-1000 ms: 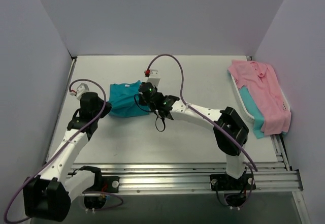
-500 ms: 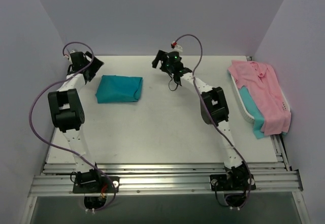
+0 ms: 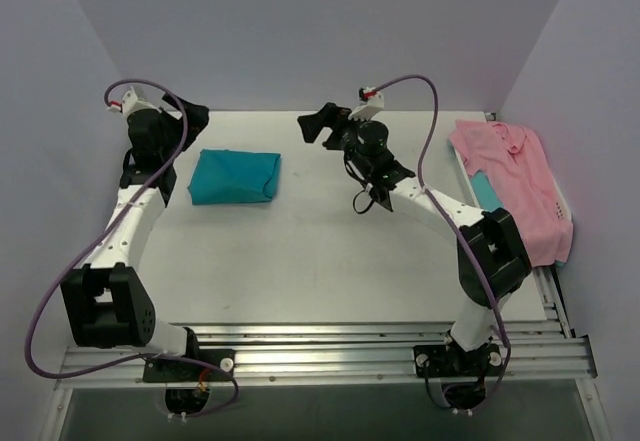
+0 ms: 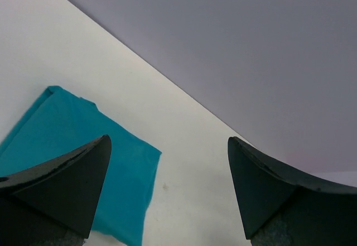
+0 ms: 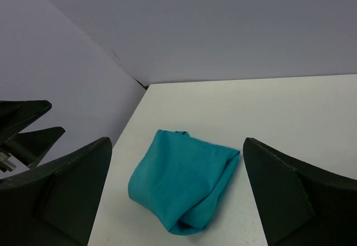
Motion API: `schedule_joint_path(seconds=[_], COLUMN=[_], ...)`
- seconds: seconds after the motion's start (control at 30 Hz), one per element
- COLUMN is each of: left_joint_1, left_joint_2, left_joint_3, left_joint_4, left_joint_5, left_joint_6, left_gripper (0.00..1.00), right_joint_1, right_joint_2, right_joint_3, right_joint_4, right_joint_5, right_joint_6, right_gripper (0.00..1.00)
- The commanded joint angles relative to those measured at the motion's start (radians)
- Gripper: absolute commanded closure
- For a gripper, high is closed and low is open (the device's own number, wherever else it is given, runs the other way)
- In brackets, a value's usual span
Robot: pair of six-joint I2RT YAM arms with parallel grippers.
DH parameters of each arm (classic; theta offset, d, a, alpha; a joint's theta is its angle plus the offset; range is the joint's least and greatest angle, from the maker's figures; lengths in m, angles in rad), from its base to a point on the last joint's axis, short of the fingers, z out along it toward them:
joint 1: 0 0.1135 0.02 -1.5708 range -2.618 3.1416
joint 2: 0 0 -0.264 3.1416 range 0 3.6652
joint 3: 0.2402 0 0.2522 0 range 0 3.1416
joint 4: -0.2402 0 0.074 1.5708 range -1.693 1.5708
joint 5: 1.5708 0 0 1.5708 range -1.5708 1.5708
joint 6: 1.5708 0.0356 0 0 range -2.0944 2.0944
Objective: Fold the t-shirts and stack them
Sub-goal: Fold the long partially folded tshirt into a neat square, then put the neatly folded tshirt into the corner of the board with the left arm
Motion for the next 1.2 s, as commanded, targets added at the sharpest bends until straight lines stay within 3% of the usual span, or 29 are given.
schedule_joint_path(seconds=[0.0,0.13,0.37,0.83,1.03,1.17], left_joint_1=[-0.093,-0.181,-0.296,-0.339,-0.37,-0.374], left_joint_2=[-0.055,-0.008,0.083,0.437,0.501,0.437], left_joint_3=[-0.113,-0.187,-0.394,-0.446,-0.386,-0.376], left_joint_4=[0.067,0.145,0.436,0.783,0.811,0.789], left_joint_5=[-0.1,-0.113,-0.221,-0.185,-0.16,-0.146], left_joint_6=[-0.002,-0.028,-0.071,-0.174,-0.123,-0.077], left_gripper=[0.06,0.0,0.11,0.18,0.18,0.16], right_joint_1=[-0.017,-0.005,0.052,0.06,0.058,0.058], right_joint_2=[-0.066,-0.177,-0.276,-0.21,-0.163,-0.143], right_joint_3=[-0.189,-0.453,-0.712,-0.826,-0.805,-0.797], right_joint_4=[0.116,0.251,0.362,0.446,0.457,0.471], right_joint_5=[0.031,0.031,0.13,0.147,0.129,0.12], right_joint_6=[0.04,0.113,0.123,0.127,0.124,0.121], right_gripper=[0.0,0.0,0.0,0.0,0.0,0.0])
